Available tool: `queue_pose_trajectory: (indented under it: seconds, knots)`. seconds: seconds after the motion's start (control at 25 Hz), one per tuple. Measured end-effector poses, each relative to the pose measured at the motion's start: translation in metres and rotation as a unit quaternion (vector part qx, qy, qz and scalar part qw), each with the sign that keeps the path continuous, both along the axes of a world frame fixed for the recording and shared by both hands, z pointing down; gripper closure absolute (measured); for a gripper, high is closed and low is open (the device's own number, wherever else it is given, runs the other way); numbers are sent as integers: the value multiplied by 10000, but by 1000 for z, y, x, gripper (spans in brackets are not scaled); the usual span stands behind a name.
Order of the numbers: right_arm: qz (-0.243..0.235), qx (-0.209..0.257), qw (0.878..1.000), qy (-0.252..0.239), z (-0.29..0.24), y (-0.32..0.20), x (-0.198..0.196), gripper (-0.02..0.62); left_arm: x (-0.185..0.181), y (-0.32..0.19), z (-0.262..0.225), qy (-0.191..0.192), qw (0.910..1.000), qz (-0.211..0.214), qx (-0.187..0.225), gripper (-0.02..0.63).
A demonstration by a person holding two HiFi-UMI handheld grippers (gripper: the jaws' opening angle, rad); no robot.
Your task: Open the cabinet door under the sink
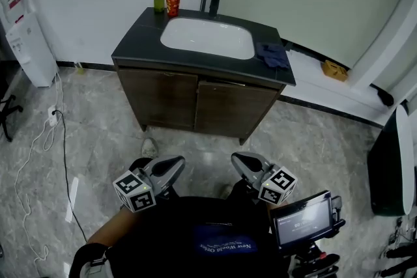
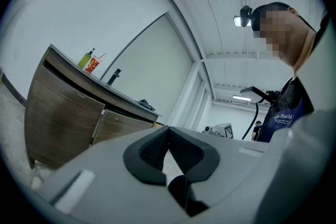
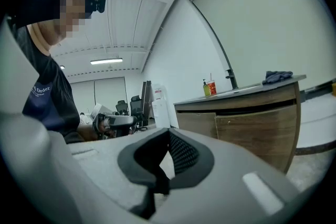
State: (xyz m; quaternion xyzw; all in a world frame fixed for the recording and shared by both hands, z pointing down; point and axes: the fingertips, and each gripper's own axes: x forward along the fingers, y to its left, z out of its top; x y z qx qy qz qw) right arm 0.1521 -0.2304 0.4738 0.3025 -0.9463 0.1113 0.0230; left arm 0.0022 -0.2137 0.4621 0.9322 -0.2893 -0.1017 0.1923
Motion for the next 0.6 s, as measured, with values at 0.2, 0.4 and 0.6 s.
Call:
queue_pose_trajectory:
  seconds: [0.2, 0.4, 0.6]
  knots:
    - [-106, 93, 9998, 146, -7, -25, -11, 594, -14, -23, -6, 107, 9998, -116, 100, 601]
    - [-85, 109, 9998, 160, -16, -54, -22, 594, -35, -49, -12, 103, 9996, -236, 108, 600]
    - [-149, 62, 9996, 247, -6, -79, -31, 594, -39, -76, -11, 72, 9997, -226, 54, 600]
